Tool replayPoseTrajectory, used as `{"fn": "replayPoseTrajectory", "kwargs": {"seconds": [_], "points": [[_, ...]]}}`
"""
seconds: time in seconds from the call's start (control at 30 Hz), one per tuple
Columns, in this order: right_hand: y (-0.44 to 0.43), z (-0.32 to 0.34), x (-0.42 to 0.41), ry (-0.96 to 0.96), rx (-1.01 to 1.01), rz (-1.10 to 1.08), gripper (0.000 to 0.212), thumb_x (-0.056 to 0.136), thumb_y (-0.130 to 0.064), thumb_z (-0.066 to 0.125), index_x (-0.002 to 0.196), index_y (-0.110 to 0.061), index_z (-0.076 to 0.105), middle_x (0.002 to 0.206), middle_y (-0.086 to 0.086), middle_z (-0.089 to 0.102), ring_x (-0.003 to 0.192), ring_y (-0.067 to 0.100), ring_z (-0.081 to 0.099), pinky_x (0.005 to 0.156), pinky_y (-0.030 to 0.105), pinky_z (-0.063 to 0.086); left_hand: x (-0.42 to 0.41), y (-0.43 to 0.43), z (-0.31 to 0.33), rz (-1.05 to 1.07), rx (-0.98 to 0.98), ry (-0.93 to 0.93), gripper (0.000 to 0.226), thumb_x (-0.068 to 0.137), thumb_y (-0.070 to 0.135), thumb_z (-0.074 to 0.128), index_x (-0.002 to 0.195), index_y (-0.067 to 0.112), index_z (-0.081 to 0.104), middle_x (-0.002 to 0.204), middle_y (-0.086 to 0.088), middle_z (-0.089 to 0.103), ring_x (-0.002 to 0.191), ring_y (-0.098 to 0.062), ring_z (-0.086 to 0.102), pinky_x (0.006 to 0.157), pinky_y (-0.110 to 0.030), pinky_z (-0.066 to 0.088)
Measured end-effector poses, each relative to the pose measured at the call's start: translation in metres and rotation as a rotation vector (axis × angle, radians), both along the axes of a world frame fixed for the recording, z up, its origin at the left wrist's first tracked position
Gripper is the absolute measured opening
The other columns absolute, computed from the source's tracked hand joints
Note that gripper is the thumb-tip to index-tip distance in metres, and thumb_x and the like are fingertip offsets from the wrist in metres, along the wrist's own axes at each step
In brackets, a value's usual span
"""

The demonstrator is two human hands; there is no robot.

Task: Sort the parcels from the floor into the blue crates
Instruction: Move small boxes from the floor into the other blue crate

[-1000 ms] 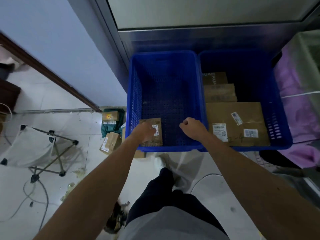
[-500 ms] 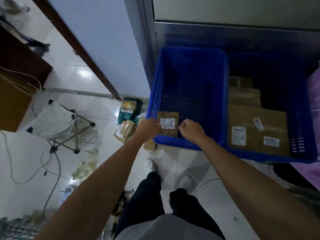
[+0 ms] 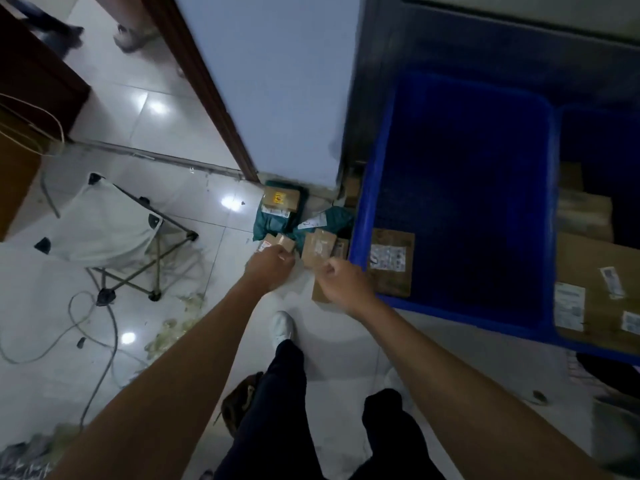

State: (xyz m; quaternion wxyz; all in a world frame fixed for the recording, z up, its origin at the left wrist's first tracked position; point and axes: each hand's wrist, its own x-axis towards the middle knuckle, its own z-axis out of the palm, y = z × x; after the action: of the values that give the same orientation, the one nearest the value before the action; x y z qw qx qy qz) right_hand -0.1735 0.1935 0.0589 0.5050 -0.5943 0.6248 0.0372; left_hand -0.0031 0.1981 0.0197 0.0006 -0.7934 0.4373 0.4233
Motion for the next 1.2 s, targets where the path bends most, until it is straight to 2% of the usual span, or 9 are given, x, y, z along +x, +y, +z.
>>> {"fn": "replayPoseTrajectory", "kwargs": {"seconds": [0.17, 0.3, 0.4, 0.57, 0.67, 0.73, 1.0, 1.13, 1.2], "points": [[-0.01, -0.083, 0.057, 0.05, 0.149, -0.055, 0.029, 0.097, -0.031, 0.048, 0.112, -0.012, 0.065, 0.105, 0.004, 0.066, 0.095, 0.024, 0.06, 0.076, 0.033, 0.045, 0.073, -0.013, -0.072, -0.034, 0.116, 0.059, 0.031, 0.099, 0.029, 0.047, 0.123, 0.02, 0.065, 0.131, -0.01, 0.062, 0.116, -0.033, 0.059, 0.096, -0.036, 0.05], [-0.026, -0.161, 0.082, 0.062, 0.205, -0.132, 0.032, 0.098, -0.03, 0.049, 0.109, -0.006, 0.067, 0.103, 0.01, 0.068, 0.101, 0.03, 0.063, 0.087, 0.044, 0.052, 0.106, -0.025, -0.147, -0.002, 0.154, 0.089, 0.032, 0.099, 0.029, 0.045, 0.125, 0.024, 0.063, 0.136, -0.009, 0.059, 0.118, -0.032, 0.057, 0.096, -0.034, 0.048], [-0.038, -0.22, 0.089, 0.087, 0.256, -0.212, 0.036, 0.099, -0.031, 0.049, 0.122, -0.006, 0.061, 0.109, 0.011, 0.064, 0.107, 0.031, 0.06, 0.092, 0.044, 0.05, 0.111, -0.033, -0.204, 0.014, 0.158, 0.142, 0.03, 0.1, 0.026, 0.047, 0.124, 0.023, 0.064, 0.137, -0.007, 0.059, 0.119, -0.029, 0.057, 0.092, -0.029, 0.046], [-0.052, -0.317, 0.082, 0.189, 0.285, -0.302, 0.039, 0.1, -0.031, 0.048, 0.127, -0.004, 0.054, 0.118, 0.013, 0.062, 0.102, 0.03, 0.059, 0.079, 0.033, 0.042, 0.088, -0.048, -0.293, 0.055, 0.171, 0.259, 0.031, 0.101, 0.019, 0.049, 0.129, 0.019, 0.062, 0.132, -0.01, 0.06, 0.118, -0.03, 0.058, 0.089, -0.027, 0.045], [-0.058, -0.362, 0.074, 0.241, 0.272, -0.401, 0.039, 0.099, -0.035, 0.05, 0.126, -0.007, 0.053, 0.101, 0.006, 0.059, 0.088, 0.026, 0.056, 0.077, 0.033, 0.041, 0.072, -0.059, -0.339, 0.07, 0.194, 0.285, 0.034, 0.101, 0.024, 0.049, 0.133, 0.023, 0.06, 0.14, -0.007, 0.057, 0.126, -0.028, 0.054, 0.103, -0.032, 0.045], [-0.062, -0.388, 0.068, 0.282, 0.246, -0.464, 0.057, 0.095, -0.041, 0.054, 0.139, -0.006, 0.044, 0.119, 0.011, 0.057, 0.104, 0.031, 0.056, 0.086, 0.038, 0.047, 0.062, -0.065, -0.363, 0.077, 0.191, 0.297, 0.036, 0.101, 0.026, 0.049, 0.136, 0.023, 0.058, 0.145, -0.006, 0.054, 0.131, -0.028, 0.051, 0.111, -0.038, 0.041], [-0.076, -0.458, 0.065, 0.218, 0.178, -0.641, 0.071, 0.097, -0.042, 0.055, 0.157, -0.022, 0.024, 0.15, 0.011, 0.04, 0.134, 0.033, 0.044, 0.105, 0.044, 0.039, 0.043, -0.082, -0.419, 0.091, 0.226, 0.424, 0.054, 0.098, 0.032, 0.053, 0.15, 0.023, 0.042, 0.147, -0.007, 0.053, 0.134, -0.029, 0.048, 0.114, -0.048, 0.039], [-0.078, -0.472, 0.071, 0.138, 0.237, -0.67, 0.068, 0.094, -0.047, 0.054, 0.156, -0.028, 0.031, 0.143, 0.008, 0.048, 0.111, 0.027, 0.051, 0.088, 0.037, 0.041, 0.034, -0.08, -0.423, 0.12, 0.236, 0.538, 0.069, 0.075, 0.041, 0.061, 0.142, 0.025, 0.053, 0.134, -0.006, 0.063, 0.125, -0.026, 0.057, 0.112, -0.048, 0.041], [-0.078, -0.466, 0.073, 0.122, 0.257, -0.716, 0.067, 0.094, -0.046, 0.054, 0.155, -0.028, 0.033, 0.139, 0.007, 0.051, 0.108, 0.027, 0.051, 0.089, 0.038, 0.042, 0.03, -0.078, -0.412, 0.163, 0.243, 0.564, 0.062, 0.077, 0.03, 0.06, 0.138, 0.023, 0.057, 0.128, -0.005, 0.065, 0.122, -0.025, 0.058, 0.112, -0.046, 0.041]]}}
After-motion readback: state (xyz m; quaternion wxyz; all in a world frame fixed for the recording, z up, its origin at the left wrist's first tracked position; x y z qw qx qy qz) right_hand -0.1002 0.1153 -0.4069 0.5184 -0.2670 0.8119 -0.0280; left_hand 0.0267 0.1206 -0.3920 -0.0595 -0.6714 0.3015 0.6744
